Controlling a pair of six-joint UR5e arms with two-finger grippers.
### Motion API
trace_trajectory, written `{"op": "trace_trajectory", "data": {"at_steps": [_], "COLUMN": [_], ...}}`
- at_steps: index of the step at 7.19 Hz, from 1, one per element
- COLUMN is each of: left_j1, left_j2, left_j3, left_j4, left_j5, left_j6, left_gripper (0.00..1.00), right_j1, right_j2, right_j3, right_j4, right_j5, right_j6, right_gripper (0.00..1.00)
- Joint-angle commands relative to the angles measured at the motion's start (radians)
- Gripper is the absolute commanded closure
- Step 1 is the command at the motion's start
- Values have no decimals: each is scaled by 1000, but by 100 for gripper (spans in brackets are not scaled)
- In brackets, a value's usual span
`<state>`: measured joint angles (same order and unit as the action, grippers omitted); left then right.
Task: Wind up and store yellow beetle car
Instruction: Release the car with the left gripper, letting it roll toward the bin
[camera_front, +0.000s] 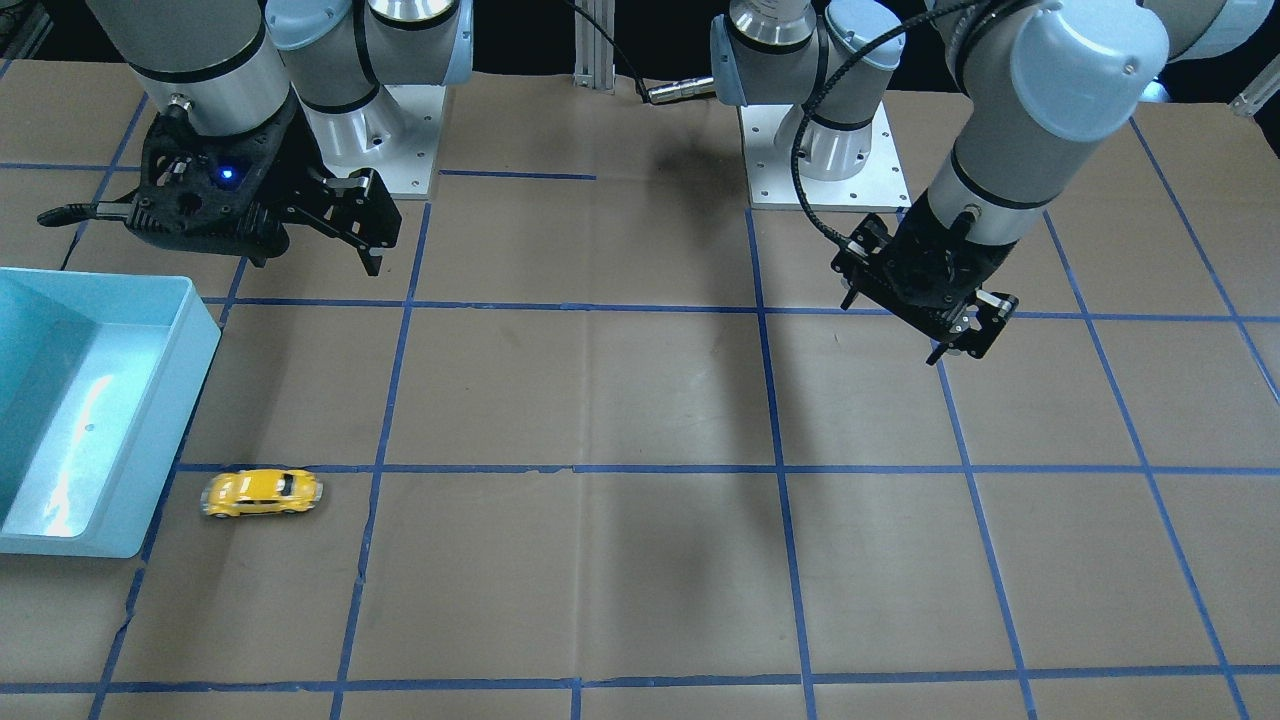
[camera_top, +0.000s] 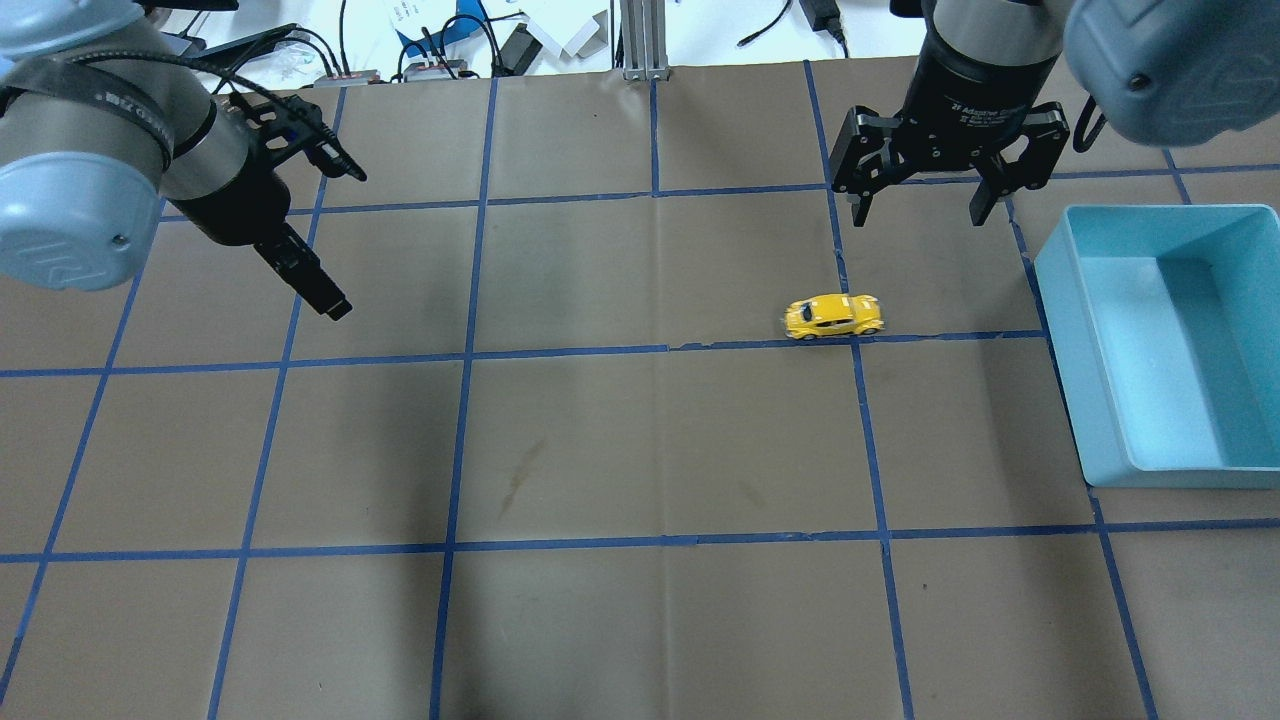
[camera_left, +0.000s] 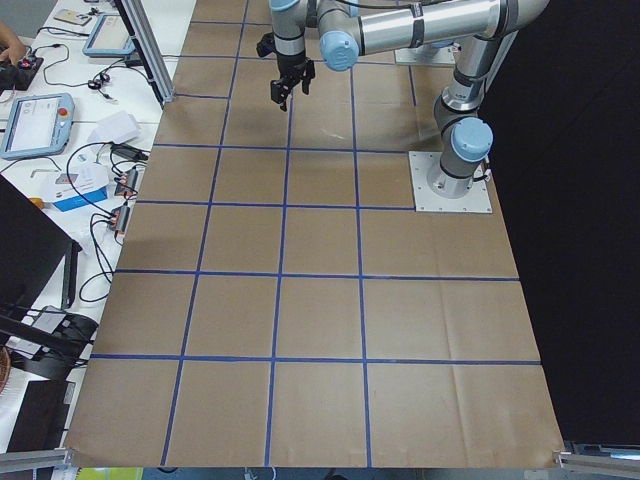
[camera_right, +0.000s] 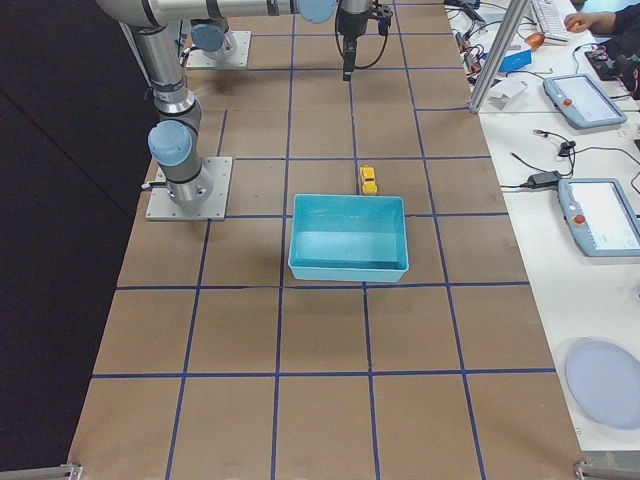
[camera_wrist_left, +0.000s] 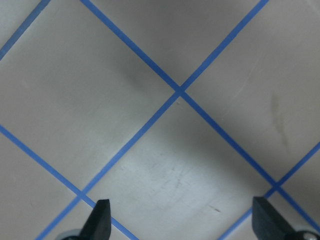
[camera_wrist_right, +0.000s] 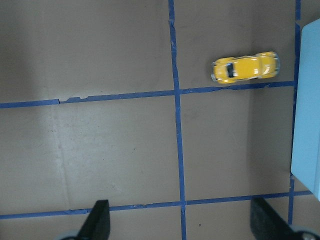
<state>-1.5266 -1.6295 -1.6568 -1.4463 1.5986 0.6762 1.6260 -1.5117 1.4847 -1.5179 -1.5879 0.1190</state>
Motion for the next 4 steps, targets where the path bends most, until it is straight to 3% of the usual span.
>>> {"op": "trace_trajectory", "data": {"at_steps": [1, 4], "left_j1": [-119, -159], "left_j2": [16, 36], "left_j3": [31, 77], "left_j4": [-19, -69], "left_j5": [32, 26], "left_j6": [-381, -702], "left_gripper": [0, 0], "right_j1": [-5, -8], "right_j2": [-2, 8], "right_j3": [2, 6], "right_j4": [5, -15], "right_j5": [-3, -1], "right_j6": [1, -126], "right_gripper": [0, 0]}}
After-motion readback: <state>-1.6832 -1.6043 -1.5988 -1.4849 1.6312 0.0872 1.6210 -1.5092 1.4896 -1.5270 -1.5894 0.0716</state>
